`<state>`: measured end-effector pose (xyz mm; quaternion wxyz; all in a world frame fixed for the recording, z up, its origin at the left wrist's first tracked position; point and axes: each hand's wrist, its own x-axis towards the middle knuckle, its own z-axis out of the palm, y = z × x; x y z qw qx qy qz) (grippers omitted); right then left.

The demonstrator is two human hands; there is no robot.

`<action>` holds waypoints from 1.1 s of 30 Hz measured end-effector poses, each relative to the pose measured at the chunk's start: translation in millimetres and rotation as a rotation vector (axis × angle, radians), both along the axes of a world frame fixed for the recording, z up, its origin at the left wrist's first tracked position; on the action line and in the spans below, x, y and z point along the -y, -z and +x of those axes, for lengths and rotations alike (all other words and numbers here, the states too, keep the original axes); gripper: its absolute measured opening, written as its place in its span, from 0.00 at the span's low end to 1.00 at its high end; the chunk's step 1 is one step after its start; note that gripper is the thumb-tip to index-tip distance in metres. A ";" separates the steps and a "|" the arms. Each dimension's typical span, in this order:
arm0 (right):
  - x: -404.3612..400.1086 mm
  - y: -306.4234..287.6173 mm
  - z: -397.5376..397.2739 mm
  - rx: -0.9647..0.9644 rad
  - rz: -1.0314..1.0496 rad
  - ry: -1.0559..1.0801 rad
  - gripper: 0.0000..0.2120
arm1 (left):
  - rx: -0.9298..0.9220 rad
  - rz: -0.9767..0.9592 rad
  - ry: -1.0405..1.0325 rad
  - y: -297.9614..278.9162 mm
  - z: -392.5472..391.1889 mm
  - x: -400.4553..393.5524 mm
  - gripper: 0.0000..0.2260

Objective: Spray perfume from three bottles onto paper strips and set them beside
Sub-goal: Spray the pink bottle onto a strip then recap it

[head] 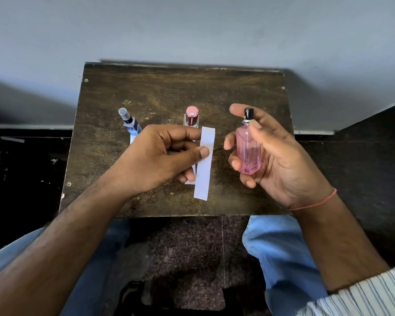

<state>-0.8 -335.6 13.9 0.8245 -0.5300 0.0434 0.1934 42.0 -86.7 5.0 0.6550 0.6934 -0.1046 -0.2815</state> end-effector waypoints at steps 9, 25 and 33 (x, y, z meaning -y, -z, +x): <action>-7.2 -7.4 -0.5 -0.028 -0.218 0.076 0.13 | 0.014 -0.006 -0.016 -0.9 -1.1 1.0 0.11; -38.5 -2.5 -7.5 0.174 -0.766 0.326 0.28 | 0.126 0.059 -0.067 3.5 -5.9 8.0 0.17; -41.6 -5.7 -11.2 0.253 -0.903 0.368 0.18 | 0.140 0.047 -0.088 6.4 -6.7 10.7 0.15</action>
